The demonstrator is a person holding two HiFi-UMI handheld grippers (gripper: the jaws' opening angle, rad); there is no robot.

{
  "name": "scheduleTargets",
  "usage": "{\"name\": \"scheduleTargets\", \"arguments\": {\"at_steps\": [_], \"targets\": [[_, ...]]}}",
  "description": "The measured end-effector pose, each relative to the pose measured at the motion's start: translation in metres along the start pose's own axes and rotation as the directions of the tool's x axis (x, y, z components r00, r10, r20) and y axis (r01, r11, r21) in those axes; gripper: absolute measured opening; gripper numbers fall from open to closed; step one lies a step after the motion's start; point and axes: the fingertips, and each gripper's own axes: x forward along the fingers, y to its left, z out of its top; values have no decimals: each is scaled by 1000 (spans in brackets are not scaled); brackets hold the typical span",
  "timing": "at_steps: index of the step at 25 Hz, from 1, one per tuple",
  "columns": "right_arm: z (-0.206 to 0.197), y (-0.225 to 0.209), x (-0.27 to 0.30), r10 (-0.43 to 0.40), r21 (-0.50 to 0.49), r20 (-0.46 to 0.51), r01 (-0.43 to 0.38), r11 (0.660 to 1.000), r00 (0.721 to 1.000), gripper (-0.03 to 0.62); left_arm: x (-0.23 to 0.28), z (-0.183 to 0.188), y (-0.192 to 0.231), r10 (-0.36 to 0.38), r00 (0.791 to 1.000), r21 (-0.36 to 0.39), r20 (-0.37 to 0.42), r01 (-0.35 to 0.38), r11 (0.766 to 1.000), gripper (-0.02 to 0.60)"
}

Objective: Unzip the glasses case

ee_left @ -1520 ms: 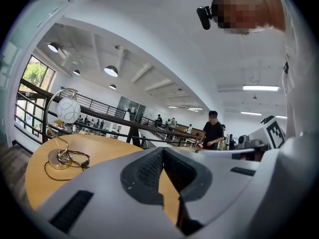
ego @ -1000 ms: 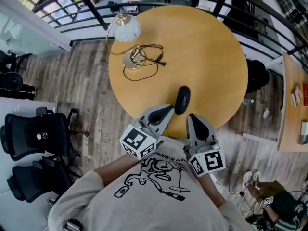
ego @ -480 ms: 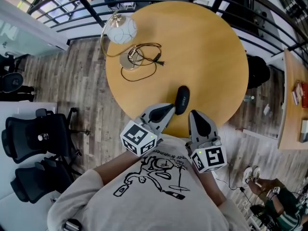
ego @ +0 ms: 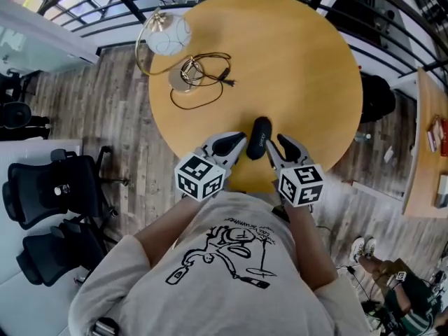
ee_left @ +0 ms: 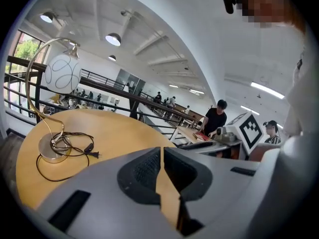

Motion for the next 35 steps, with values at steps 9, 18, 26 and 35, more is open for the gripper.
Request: {"name": "scheduleTargets", "arguments": {"at_steps": [9, 18, 26, 35], "targets": [[-103, -49, 68, -16, 298, -229, 86, 951, 973, 291, 49, -78, 39, 15, 985, -17, -172, -18, 1000, 11], [-168, -66, 122, -24, 435, -357, 189, 880, 934, 327, 63, -128, 55, 17, 967, -54, -253, -32, 998, 11], [-166, -58, 135, 78, 551, -297, 104, 828, 952, 302, 57, -131, 59, -1, 968, -113, -252, -28, 993, 47], [-82, -34, 74, 209, 558, -116, -111, 822, 971, 298, 64, -96, 46, -153, 986, -449, -69, 107, 887, 228]]}}
